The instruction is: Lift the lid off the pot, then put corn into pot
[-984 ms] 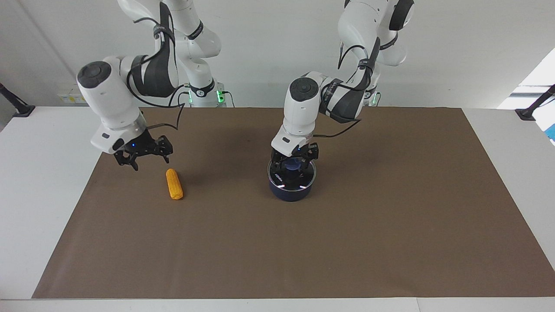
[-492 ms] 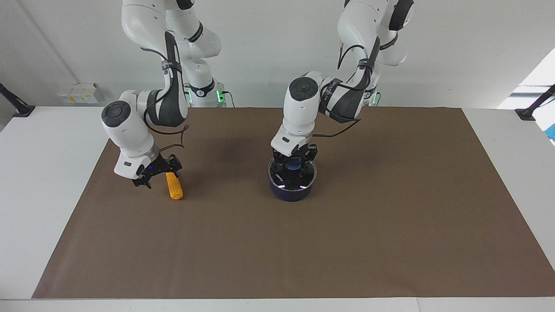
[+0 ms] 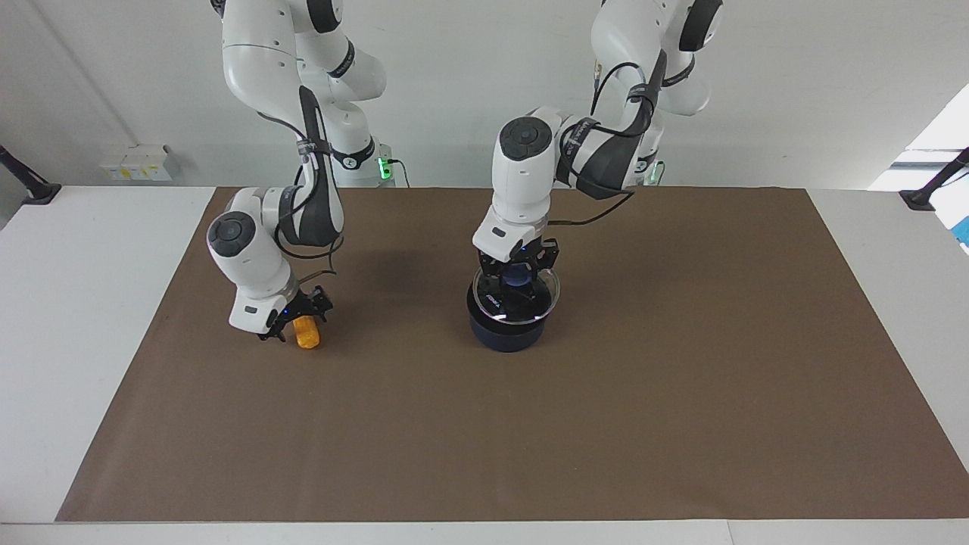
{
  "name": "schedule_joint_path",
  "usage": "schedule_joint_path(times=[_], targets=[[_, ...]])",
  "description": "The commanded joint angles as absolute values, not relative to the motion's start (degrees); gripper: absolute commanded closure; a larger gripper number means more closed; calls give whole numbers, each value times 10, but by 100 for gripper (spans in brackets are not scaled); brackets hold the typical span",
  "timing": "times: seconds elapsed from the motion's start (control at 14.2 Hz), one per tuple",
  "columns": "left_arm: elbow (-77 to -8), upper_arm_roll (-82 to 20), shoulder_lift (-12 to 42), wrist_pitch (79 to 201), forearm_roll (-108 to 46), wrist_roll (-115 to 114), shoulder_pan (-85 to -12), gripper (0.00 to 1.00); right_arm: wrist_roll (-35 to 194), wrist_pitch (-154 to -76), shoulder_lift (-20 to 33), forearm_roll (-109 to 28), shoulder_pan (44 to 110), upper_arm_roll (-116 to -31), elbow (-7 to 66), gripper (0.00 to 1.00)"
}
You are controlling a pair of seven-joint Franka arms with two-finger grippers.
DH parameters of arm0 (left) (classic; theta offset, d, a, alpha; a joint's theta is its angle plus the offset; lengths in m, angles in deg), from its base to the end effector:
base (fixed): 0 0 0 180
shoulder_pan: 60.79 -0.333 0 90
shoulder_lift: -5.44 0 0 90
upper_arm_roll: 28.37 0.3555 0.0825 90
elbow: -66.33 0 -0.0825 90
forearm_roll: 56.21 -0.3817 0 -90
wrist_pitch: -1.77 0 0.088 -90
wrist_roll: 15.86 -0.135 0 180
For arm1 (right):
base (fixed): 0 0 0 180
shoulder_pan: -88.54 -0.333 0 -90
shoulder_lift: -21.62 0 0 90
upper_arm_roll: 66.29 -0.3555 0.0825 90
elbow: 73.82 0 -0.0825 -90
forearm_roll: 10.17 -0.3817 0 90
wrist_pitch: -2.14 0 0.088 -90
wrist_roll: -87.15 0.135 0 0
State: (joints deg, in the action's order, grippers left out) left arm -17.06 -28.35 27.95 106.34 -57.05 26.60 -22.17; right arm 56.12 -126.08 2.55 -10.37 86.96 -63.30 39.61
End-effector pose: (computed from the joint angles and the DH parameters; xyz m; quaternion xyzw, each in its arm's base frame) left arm 0.5378 -0.4273 0.4676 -0.9994 -0.0317 0.0042 0.0130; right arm 0.6088 -0.0136 0.3041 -0.9661 -0.2554 0.0377 0.0034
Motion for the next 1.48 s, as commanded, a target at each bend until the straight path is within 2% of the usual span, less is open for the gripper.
schedule_joint_path(times=[0.0,0.14,0.42,0.63,0.84,1.05,1.41], targets=[[-157,-269,247,1026,-581,263,-218,100,545,-1275,33,-101,870,-633,410,93],[-157,-270,227,1009,-579,232,-241,100,546,-1272,32,-101,870,-633,407,100],[-163,-269,191,994,-574,122,-294,100,566,-1235,46,-101,870,-633,380,100],[-167,-270,185,985,-574,24,-347,100,636,-1107,61,-102,868,-649,285,100],[-188,-270,175,980,-574,-48,-398,100,745,-1028,66,-102,869,-692,212,100],[-222,-270,158,983,-566,-121,-451,100,861,-1003,64,-98,867,-730,165,100],[-323,-269,107,1030,-533,-235,-530,100,1032,-1027,52,-98,766,-749,137,100]])
